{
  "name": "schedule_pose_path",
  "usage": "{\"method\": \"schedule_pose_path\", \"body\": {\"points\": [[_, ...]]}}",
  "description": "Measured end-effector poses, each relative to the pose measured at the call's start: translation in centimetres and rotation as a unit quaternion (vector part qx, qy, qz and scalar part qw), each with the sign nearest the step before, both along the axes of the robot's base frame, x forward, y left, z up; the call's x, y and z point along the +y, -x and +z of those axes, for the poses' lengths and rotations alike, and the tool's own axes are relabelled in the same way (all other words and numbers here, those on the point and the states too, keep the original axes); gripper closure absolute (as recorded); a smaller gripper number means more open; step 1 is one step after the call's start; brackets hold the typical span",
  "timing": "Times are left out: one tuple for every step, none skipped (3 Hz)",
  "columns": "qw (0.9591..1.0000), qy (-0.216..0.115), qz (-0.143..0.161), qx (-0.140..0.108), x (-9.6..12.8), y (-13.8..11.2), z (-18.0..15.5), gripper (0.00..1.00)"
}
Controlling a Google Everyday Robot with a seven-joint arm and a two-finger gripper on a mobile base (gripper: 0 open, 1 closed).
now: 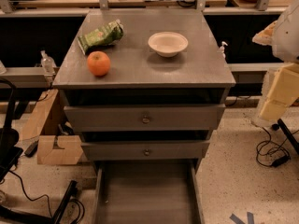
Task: Place orange into bottom drawer
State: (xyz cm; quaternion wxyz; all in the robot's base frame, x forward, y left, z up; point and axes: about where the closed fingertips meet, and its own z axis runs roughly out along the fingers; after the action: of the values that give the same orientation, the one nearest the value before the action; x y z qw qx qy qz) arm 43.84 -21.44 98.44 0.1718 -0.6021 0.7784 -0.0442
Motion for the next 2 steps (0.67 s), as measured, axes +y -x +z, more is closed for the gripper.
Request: {"method": "schedule_pose_path", "body": {"points": [[1.0, 0.0, 0.0, 0.0, 0.0, 0.0, 0.0, 0.0], [0.9988, -0.042, 0.014, -0.021, 2.2, -1.9, -0.2, 0.0]]}}
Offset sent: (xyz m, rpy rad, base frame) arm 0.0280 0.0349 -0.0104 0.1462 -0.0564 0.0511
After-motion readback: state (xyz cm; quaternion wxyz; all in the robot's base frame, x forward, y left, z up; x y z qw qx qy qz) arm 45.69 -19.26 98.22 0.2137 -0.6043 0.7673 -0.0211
